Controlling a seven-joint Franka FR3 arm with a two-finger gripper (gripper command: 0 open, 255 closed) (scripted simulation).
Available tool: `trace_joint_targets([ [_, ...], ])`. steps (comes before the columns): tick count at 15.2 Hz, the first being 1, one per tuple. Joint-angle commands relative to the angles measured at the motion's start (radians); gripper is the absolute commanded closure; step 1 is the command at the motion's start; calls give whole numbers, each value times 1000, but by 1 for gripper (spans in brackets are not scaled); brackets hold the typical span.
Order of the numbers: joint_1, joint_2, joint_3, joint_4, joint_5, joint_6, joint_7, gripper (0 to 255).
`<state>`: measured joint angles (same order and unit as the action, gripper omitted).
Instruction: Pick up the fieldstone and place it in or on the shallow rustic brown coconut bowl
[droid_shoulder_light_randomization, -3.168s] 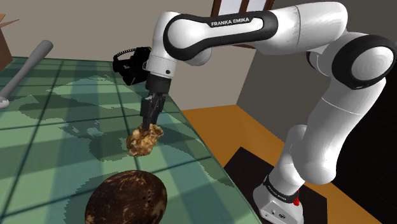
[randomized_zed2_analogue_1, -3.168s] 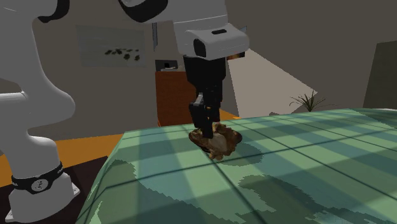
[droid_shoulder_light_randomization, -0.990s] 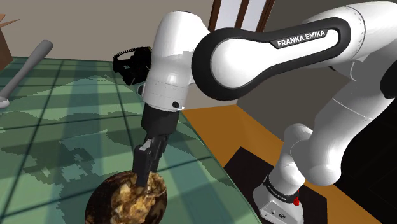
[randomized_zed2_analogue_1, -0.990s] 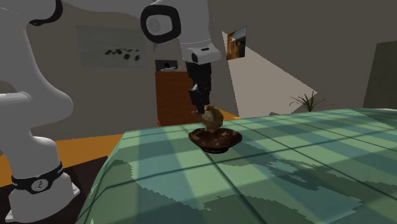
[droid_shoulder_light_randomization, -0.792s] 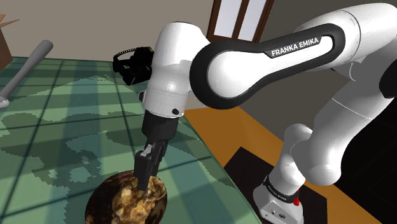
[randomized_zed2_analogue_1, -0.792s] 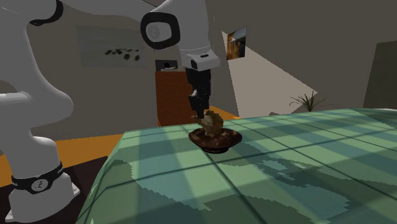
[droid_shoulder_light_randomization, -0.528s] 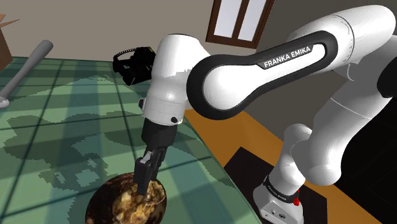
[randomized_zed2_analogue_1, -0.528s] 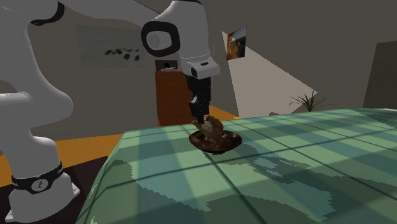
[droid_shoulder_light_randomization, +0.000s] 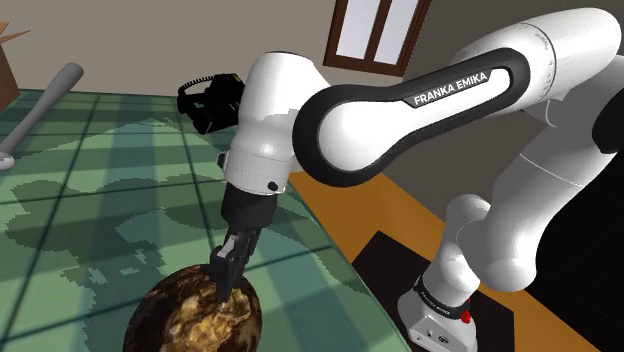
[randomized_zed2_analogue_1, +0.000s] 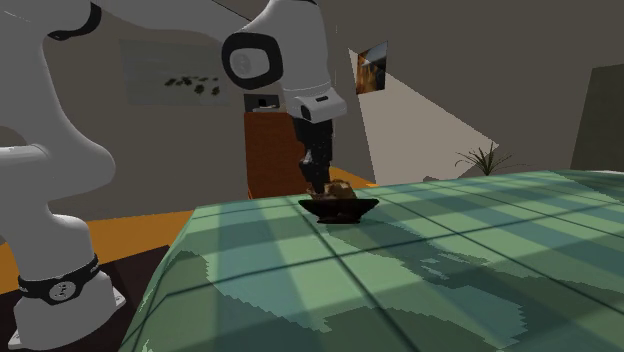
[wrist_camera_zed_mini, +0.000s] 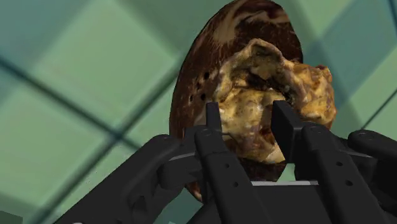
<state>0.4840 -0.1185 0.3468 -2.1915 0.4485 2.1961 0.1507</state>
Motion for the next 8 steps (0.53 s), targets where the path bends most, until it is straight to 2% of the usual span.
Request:
trace_joint_targets([
  [1, 4, 9, 5, -8, 0, -2, 0, 0],
  [6, 3, 7, 4, -8, 1, -4, -1, 0],
  [8, -8, -27, -12, 21, -4, -71, 0, 0],
])
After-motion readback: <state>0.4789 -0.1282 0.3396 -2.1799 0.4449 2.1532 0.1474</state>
